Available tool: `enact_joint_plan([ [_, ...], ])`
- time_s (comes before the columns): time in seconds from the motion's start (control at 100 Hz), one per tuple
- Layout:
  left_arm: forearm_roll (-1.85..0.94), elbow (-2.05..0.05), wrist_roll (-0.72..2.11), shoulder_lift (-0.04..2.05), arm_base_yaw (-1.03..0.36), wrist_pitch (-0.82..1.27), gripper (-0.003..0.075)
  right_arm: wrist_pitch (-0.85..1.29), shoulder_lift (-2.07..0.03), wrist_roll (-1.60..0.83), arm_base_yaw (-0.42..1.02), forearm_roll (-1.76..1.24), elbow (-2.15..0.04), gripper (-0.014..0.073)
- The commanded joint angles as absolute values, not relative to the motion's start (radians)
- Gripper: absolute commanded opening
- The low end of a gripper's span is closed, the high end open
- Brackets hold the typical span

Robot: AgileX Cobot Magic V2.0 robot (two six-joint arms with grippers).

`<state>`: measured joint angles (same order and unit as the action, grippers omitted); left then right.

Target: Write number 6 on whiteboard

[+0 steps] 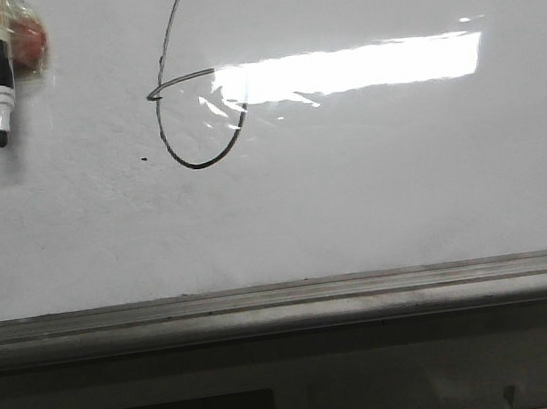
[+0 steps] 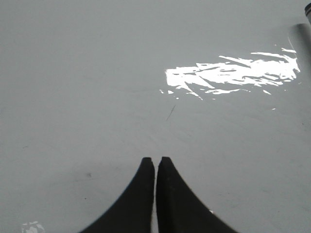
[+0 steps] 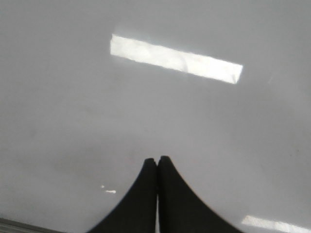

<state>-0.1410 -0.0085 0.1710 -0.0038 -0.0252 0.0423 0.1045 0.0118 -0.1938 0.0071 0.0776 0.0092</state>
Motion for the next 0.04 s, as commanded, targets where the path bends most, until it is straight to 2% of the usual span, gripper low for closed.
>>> enact_joint_plan([
  [0.0, -0.151, 0.039, 0.163, -0.035, -0.03, -0.024, -0.002, 0.023, 0.028, -0.193, 0.003, 0.088, 0.032, -0.0067],
  [0.03, -0.151, 0.039, 0.163, -0.035, -0.03, -0.024, -0.002, 0.023, 0.028, -0.193, 0.003, 0.088, 0.032, -0.0067],
])
